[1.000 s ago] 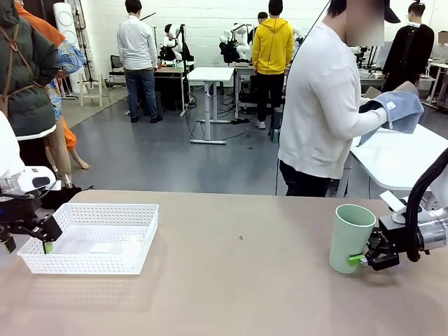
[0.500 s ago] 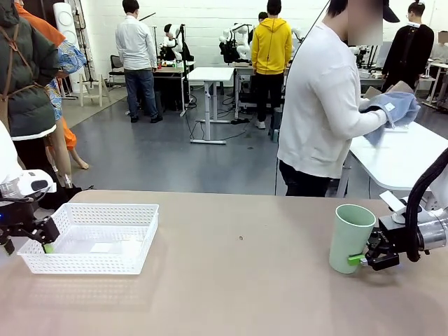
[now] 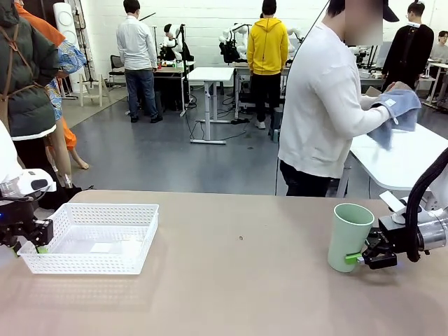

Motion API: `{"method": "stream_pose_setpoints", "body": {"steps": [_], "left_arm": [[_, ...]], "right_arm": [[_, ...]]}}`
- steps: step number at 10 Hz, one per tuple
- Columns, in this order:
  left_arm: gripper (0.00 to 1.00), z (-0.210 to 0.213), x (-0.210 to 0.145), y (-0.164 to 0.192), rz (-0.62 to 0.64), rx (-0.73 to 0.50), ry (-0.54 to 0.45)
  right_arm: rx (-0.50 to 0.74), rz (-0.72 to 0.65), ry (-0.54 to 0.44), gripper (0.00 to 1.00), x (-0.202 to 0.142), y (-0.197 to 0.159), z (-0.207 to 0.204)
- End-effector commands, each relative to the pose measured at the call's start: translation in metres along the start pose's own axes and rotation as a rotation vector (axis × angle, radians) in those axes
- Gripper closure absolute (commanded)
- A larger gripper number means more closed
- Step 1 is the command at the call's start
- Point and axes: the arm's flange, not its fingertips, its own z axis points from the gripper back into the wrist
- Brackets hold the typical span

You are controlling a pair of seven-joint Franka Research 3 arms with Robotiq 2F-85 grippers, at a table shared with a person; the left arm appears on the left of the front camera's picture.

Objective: Clean and organize the cups into the basket.
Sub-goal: Pick up the Organizing basket and move it to the center of the table, then pick up the Reusable plastic cup from the right side of the table and place it inside the Organizing basket.

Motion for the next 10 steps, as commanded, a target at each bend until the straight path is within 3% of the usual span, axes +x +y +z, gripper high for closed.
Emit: {"method": "stream_pose_setpoints", "body": {"steps": [1, 2, 3, 4, 5, 6, 7, 8, 10], "left_arm": [[1.0, 0.0014, 0.0021, -0.0009, 0.018, -0.004, -0.008], [0.92, 0.0025, 0.0022, -0.0007, 0.02, -0.008, -0.01], [1.0, 0.0032, 0.0025, 0.0003, 0.02, -0.01, -0.017], [1.0, 0.0036, 0.0024, 0.0005, 0.02, -0.009, -0.017], [1.0, 0.0037, 0.0025, 0.001, 0.021, -0.008, -0.014], [1.0, 0.003, 0.0035, 0.0007, 0.024, -0.012, -0.002], [1.0, 0.0032, 0.0037, 0.0006, 0.026, -0.015, 0.002], [1.0, 0.0033, 0.0039, 0.0008, 0.027, -0.015, 0.004], [1.0, 0.0037, 0.0038, 0.0006, 0.03, -0.015, 0.004]], "right_arm": [[-0.005, 0.011, 0.006, 1.0, -0.0008, 0.0001, -0.0016], [-0.006, 0.01, 0.006, 1.0, -0.0008, 0.0001, -0.0013], [-0.007, 0.009, 0.005, 1.0, -0.0008, 0.0, -0.001], [-0.008, 0.01, 0.004, 0.77, -0.0008, 0.0002, -0.0007], [-0.009, 0.009, 0.005, 0.77, -0.0013, 0.0001, 0.0], [-0.011, 0.007, 0.009, 1.0, -0.0018, -0.0006, 0.0013], [-0.011, 0.005, 0.009, 0.77, -0.0018, -0.0003, 0.0016], [-0.012, 0.006, 0.01, 1.0, -0.0015, -0.0001, 0.0018], [-0.013, 0.007, 0.011, 1.0, -0.0014, 0.0008, 0.0017]]}}
